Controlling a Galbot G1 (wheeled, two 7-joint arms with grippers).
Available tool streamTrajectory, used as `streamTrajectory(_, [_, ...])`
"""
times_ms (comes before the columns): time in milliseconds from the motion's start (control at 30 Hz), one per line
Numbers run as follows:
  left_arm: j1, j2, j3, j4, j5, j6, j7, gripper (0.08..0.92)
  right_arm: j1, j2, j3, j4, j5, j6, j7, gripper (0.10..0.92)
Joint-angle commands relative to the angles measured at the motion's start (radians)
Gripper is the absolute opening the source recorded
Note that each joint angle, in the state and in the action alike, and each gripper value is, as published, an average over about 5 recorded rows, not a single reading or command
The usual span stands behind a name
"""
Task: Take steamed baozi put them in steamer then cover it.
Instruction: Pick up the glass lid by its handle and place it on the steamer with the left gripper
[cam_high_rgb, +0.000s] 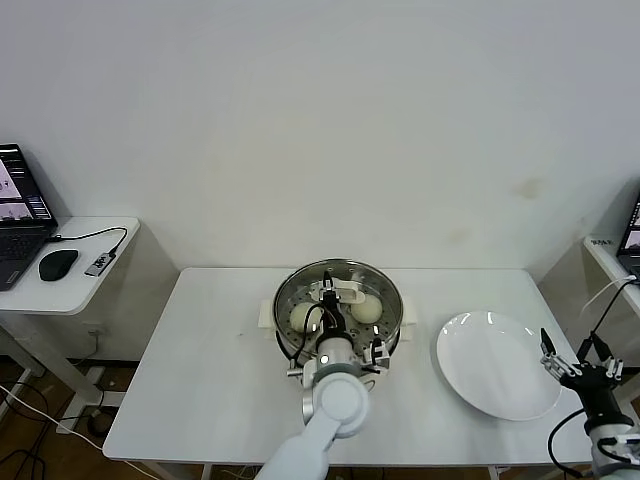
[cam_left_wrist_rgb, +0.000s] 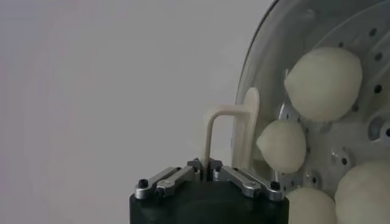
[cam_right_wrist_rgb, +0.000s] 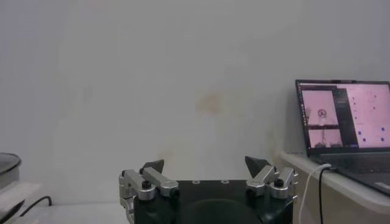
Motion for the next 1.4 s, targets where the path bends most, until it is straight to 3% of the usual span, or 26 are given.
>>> streamTrajectory(33, [0.003,-0.003,-0.005,0.008,-0.006,0.043,-0.008,0.143,0.000,0.000,-0.001,-0.001,-0.001,0.001,-0.001,0.823])
streamTrajectory(700, [0.032,0.000,0.008,-0.040,-0.030,0.041,-0.017,0.160,0.000,0.003,-0.006,0.003,-0.006,0.001,-0.002,0.823])
streamTrajectory(1033, [0.065,0.006,0.015,-0.131,-0.061,0.037,-0.014,0.430,-0.001,0.002,-0.006,0.001,-0.007,0.001,-0.002,0.823])
streamTrajectory(1400, [0.150,0.037,0.026,-0.272,-0.056,0.040,0.058,0.741,-0.002,-0.002,-0.006,0.001,-0.005,-0.001,-0.002,0.823])
